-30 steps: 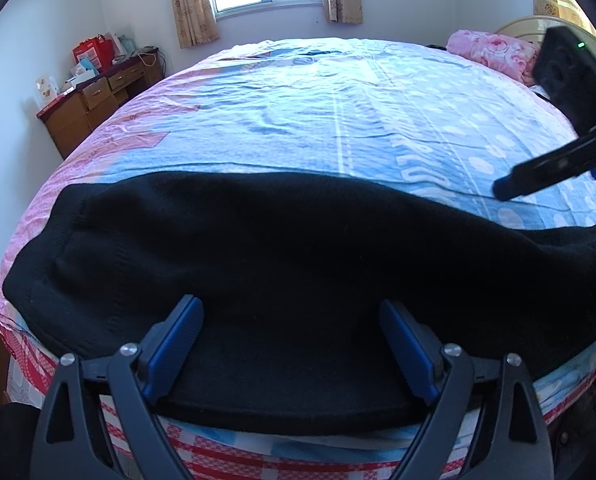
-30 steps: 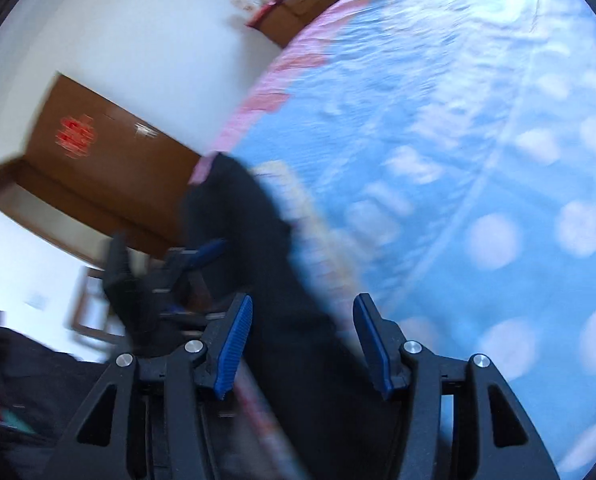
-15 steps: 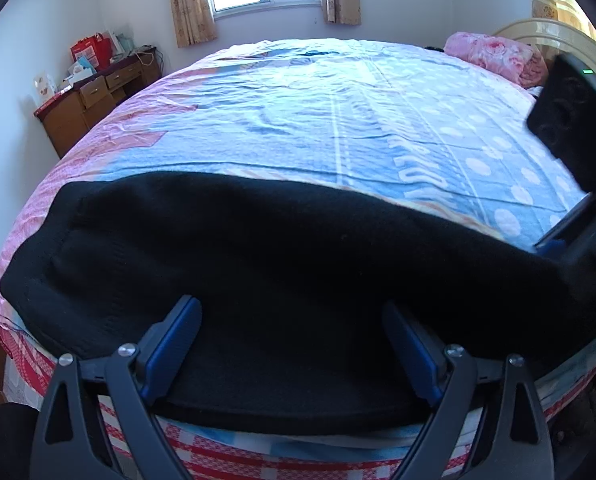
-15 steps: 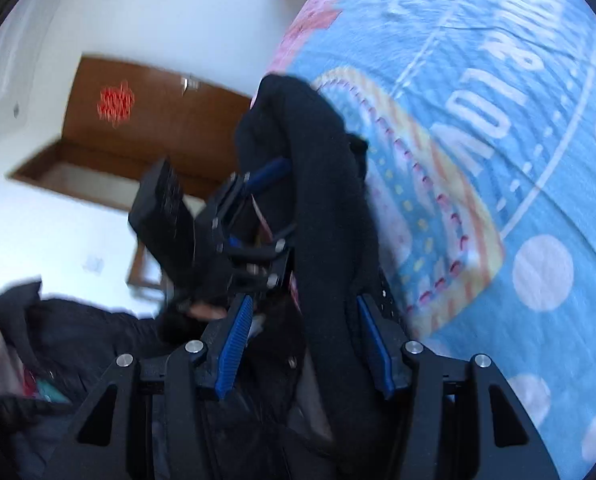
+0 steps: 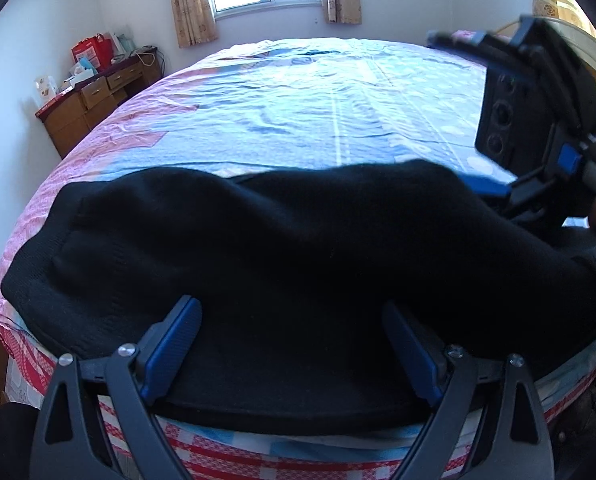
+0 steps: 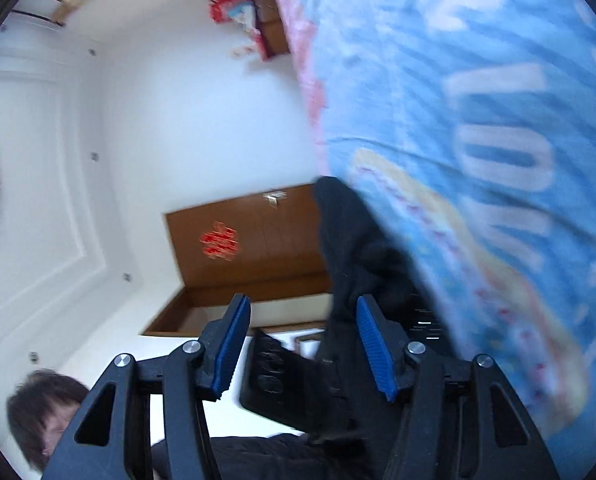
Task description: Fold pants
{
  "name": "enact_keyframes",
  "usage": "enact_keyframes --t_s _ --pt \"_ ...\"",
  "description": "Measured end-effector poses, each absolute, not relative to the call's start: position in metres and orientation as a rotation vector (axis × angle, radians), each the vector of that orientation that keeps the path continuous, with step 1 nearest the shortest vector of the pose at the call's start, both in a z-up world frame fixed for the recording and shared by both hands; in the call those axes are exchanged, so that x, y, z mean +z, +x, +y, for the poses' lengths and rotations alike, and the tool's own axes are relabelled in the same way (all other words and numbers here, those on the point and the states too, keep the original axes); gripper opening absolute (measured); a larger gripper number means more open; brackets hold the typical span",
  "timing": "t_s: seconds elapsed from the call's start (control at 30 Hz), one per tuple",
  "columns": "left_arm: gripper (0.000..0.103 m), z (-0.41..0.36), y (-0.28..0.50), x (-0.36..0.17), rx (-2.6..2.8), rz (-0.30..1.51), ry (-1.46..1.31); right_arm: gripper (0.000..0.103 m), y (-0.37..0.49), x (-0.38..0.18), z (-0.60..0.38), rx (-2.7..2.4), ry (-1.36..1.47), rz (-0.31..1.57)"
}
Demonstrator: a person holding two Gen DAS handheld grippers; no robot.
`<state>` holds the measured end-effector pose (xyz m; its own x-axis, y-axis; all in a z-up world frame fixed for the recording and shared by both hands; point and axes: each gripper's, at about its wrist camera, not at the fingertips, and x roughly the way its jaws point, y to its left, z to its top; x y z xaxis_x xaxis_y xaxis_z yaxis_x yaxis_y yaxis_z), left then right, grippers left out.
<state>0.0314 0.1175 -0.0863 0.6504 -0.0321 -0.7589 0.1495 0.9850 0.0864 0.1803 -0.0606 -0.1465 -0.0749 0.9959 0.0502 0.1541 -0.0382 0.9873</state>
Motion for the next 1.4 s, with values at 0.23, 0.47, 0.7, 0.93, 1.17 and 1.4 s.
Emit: enact_keyframes --t_s 0.23,0.47,0.7,0.93,1.17,1.4 --pt "0.094 0.118 0.03 -0.086 -0.107 0.854 0.14 0.058 0.173 -0.132 -0.084 1.081 1.015 1.44" --pt "0.095 0.116 0.029 -0.087 -0.105 0.852 0.146 0.057 0.159 -0.127 -0.073 1.05 0.87 1.455" --pt "0.095 0.115 0.028 -0.088 -0.1 0.851 0.149 0.057 0.198 -0.143 -0.038 1.127 1.033 1.528" --pt "0.095 0.117 0.028 -0.086 -0.111 0.854 0.136 0.059 0.204 -0.142 -0.024 1.14 1.189 1.445" --pt "0.097 0.113 0.028 -0.088 -0.102 0.852 0.149 0.059 0.217 -0.104 -0.089 1.195 1.385 1.086" --pt "0.098 0.113 0.026 -0.088 -0.108 0.853 0.151 0.059 0.228 -0.072 -0.112 1.039 1.05 1.14"
